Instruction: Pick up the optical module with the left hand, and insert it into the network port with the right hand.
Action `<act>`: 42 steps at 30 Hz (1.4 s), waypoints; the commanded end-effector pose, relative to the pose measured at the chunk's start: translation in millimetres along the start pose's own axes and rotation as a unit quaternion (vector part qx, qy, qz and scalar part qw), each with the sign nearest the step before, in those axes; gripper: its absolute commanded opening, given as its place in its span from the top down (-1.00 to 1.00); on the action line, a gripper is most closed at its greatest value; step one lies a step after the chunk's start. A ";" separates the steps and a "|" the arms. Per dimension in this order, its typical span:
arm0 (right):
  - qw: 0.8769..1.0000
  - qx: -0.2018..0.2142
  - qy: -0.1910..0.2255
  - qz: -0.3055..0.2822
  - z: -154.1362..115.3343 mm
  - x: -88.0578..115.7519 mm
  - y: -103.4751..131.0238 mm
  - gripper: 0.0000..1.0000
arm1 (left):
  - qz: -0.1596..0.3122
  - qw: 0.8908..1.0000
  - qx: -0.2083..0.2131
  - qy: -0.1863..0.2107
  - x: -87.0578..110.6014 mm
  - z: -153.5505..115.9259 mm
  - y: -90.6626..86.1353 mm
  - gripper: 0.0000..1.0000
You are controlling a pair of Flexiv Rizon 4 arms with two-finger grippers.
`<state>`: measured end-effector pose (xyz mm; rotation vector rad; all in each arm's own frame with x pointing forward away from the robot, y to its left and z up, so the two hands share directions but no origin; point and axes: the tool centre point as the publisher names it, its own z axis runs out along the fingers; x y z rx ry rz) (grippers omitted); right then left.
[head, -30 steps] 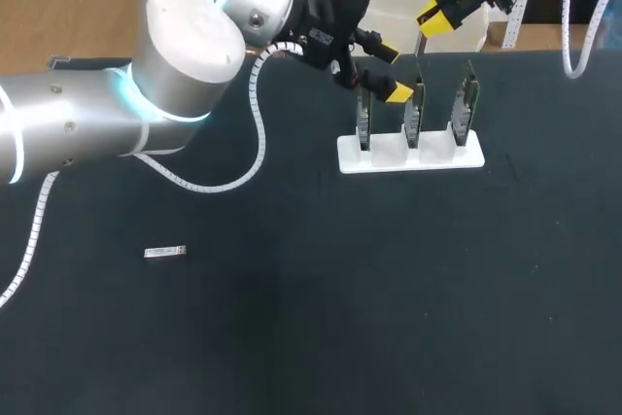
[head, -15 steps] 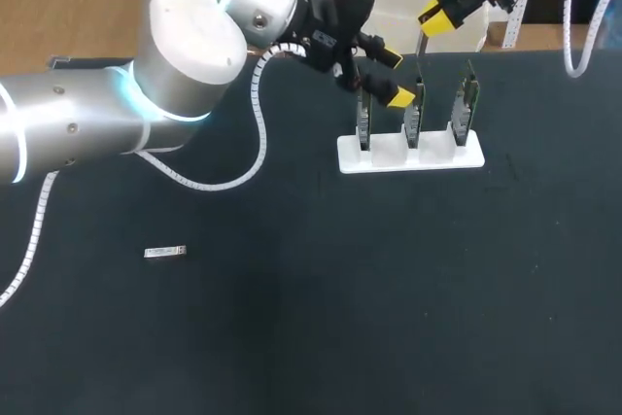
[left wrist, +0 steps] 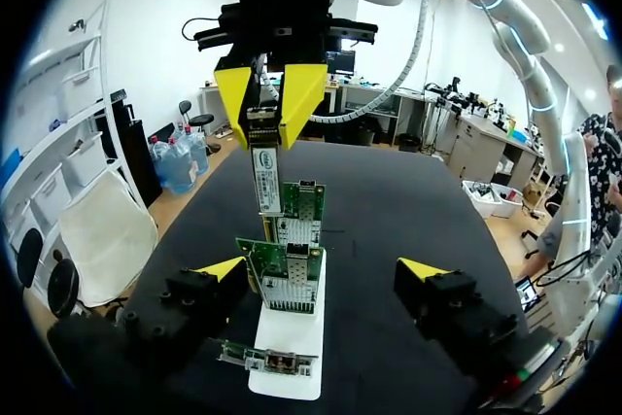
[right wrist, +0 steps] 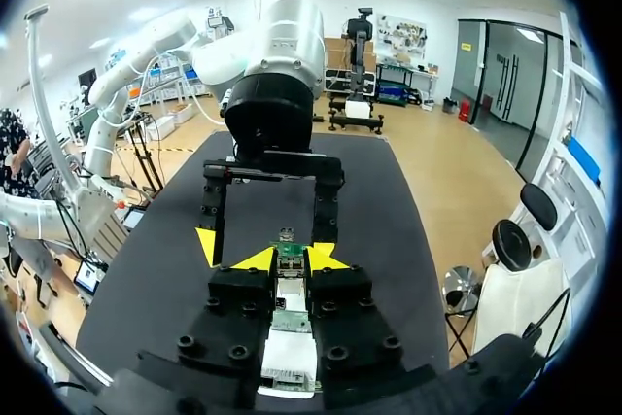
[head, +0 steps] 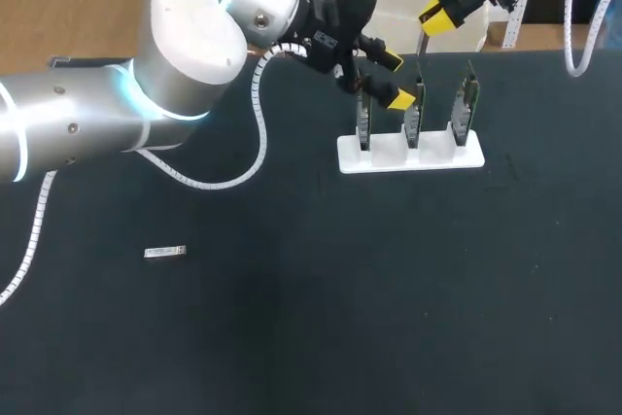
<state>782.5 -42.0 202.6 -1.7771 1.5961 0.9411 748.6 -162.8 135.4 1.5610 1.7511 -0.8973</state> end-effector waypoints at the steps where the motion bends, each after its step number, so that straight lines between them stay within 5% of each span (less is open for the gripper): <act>1: 1.000 0.004 -0.001 0.000 0.0 0.5 4.0 1.00 | 0.000 1.000 -0.001 0.003 1.3 -0.8 -2.1 -1.00; 42: 1.000 0.010 0.014 -0.005 6.4 4.5 12.2 1.00 | 0.005 1.000 0.003 0.014 -1.2 1.1 -0.2 -1.00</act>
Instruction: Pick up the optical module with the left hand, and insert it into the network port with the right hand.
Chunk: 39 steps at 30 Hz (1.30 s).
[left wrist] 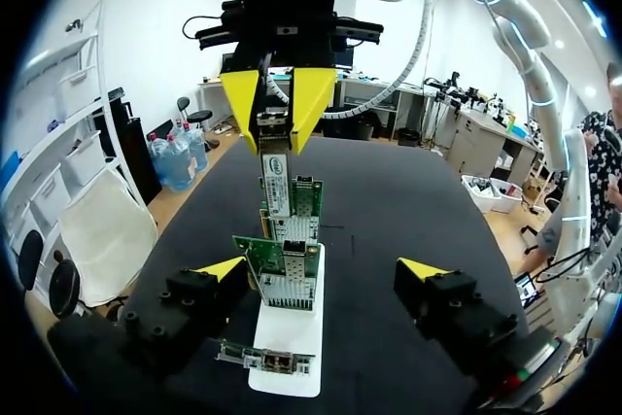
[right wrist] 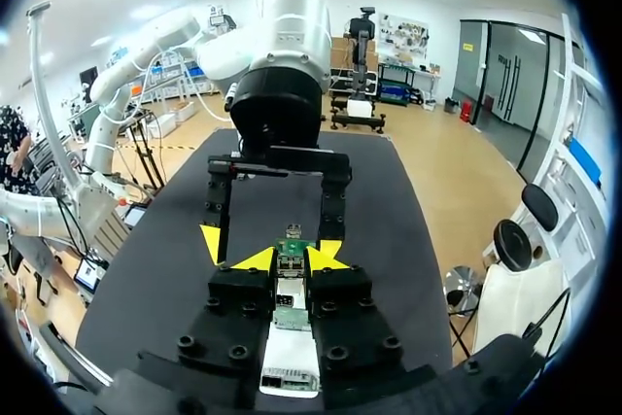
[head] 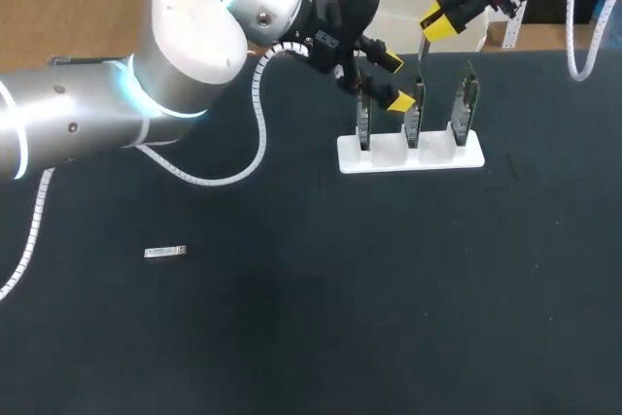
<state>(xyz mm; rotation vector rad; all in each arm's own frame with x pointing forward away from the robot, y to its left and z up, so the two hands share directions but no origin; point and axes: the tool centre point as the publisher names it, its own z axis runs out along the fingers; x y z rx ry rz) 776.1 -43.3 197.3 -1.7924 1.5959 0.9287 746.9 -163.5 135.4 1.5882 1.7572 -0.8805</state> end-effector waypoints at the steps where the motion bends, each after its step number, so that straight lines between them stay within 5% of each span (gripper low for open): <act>1: 1.000 0.012 0.011 -0.001 4.0 -0.1 6.0 1.00 | 0.000 1.000 0.002 0.002 -0.9 0.5 1.6 -1.00; 39: 0.999 0.008 0.030 0.017 15.0 13.8 9.0 1.00 | 0.000 1.000 0.002 0.002 -0.9 0.5 1.6 -1.00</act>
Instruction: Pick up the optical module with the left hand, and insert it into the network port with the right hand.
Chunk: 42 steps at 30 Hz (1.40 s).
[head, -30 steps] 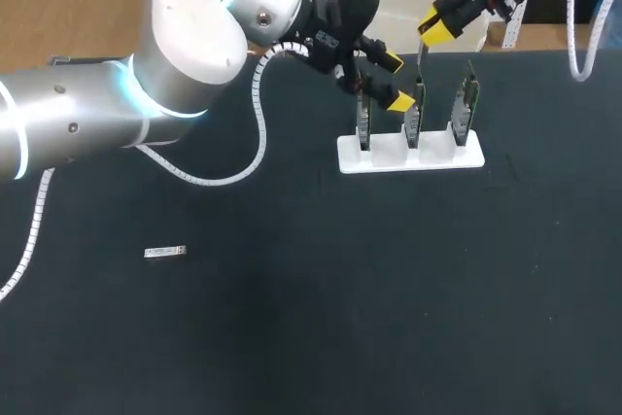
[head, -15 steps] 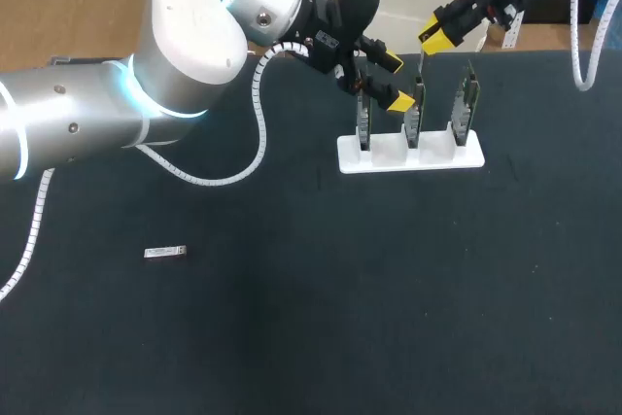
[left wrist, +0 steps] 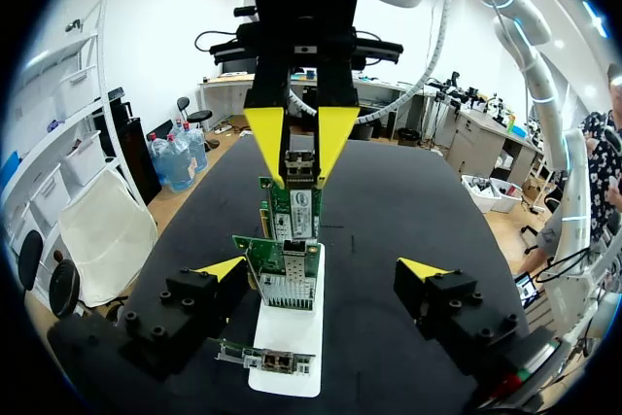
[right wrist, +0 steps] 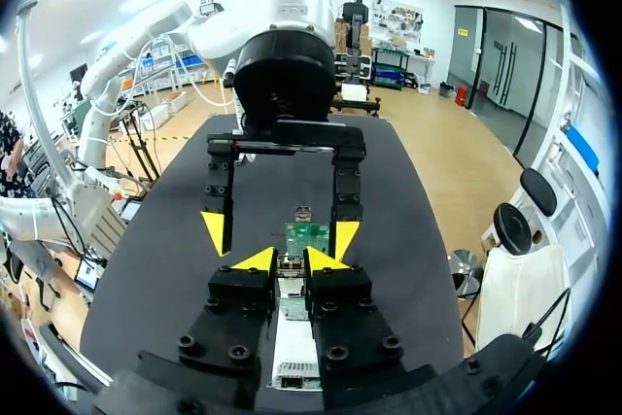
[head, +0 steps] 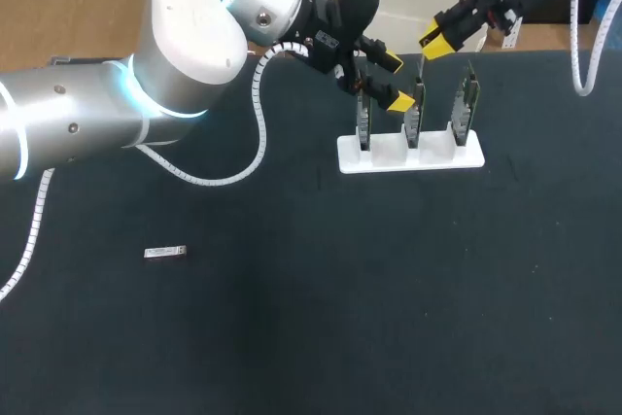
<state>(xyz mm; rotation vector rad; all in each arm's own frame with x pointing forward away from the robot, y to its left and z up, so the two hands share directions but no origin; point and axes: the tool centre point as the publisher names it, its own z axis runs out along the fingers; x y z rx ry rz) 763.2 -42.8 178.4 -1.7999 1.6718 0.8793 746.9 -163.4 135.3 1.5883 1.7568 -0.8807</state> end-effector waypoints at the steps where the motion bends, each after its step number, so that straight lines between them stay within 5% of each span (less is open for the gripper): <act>1: 1.000 -0.001 0.003 0.000 1.9 -0.5 -3.4 1.00 | 0.000 1.000 0.001 0.003 -1.1 0.5 1.5 -1.00; 42: 1.000 0.015 0.002 0.005 6.0 1.5 -1.9 1.00 | 0.000 1.000 0.001 0.003 -1.1 0.5 1.5 -1.00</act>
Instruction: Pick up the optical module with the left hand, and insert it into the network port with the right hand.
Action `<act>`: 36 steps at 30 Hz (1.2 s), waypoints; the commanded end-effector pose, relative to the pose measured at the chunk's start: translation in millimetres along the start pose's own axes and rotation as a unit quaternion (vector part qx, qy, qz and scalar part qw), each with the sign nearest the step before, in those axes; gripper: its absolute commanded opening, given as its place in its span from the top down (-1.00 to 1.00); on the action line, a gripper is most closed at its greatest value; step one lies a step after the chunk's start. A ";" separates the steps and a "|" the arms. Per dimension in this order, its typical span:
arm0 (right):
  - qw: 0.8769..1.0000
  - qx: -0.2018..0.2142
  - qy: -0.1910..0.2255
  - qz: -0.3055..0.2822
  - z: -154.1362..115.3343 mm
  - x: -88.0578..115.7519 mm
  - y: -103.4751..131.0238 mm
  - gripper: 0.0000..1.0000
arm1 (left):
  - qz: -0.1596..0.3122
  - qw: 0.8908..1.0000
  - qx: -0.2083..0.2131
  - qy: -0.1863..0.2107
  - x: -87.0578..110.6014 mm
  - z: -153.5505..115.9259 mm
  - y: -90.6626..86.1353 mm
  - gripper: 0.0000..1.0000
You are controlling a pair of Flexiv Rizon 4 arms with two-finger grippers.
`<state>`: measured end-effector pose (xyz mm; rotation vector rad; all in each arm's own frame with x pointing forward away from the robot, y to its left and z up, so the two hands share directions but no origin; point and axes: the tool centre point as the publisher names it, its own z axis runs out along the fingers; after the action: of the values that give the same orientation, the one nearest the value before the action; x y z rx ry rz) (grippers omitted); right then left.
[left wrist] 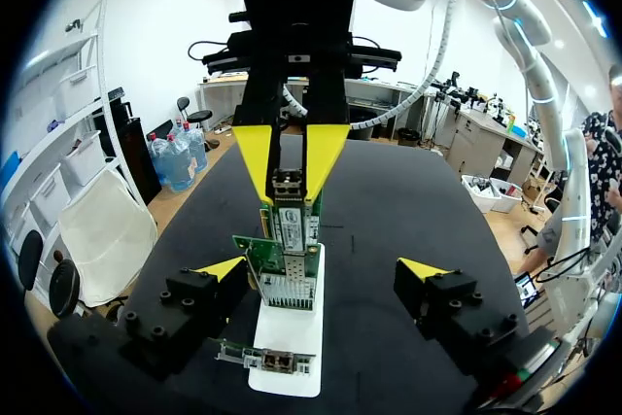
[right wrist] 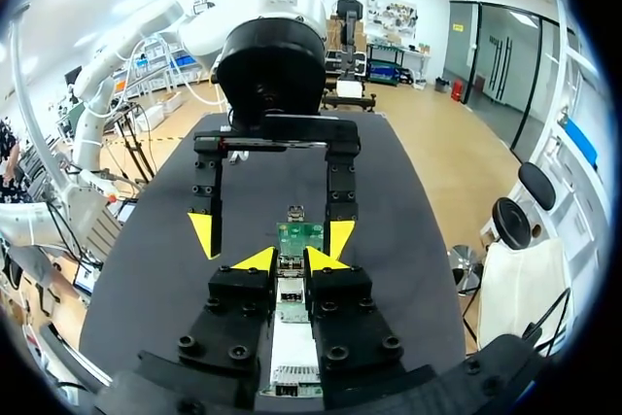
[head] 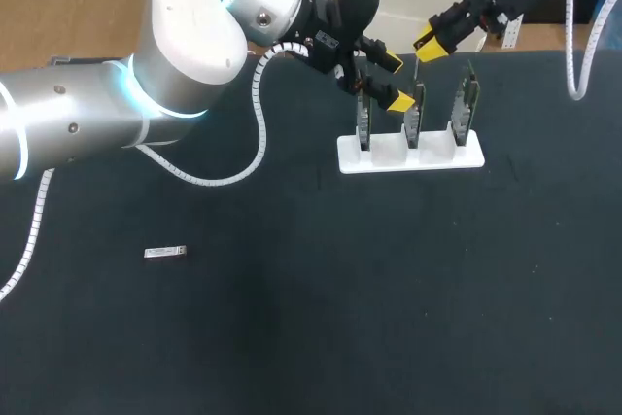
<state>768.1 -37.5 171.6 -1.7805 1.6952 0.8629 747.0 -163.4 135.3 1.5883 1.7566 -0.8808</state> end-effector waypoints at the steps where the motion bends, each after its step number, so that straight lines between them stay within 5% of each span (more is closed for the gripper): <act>1: 1.000 0.006 -0.001 -0.004 -2.5 -0.8 4.0 1.00 | 0.000 1.000 0.001 0.003 -1.1 0.5 1.5 -1.00; 36: 1.000 0.013 0.003 -0.001 -3.6 1.0 3.0 1.00 | 0.000 1.000 0.001 0.003 -1.1 0.5 1.5 -1.00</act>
<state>766.8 -40.5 172.4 -1.7707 1.7004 0.8369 747.0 -163.4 135.3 1.5884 1.7566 -0.8808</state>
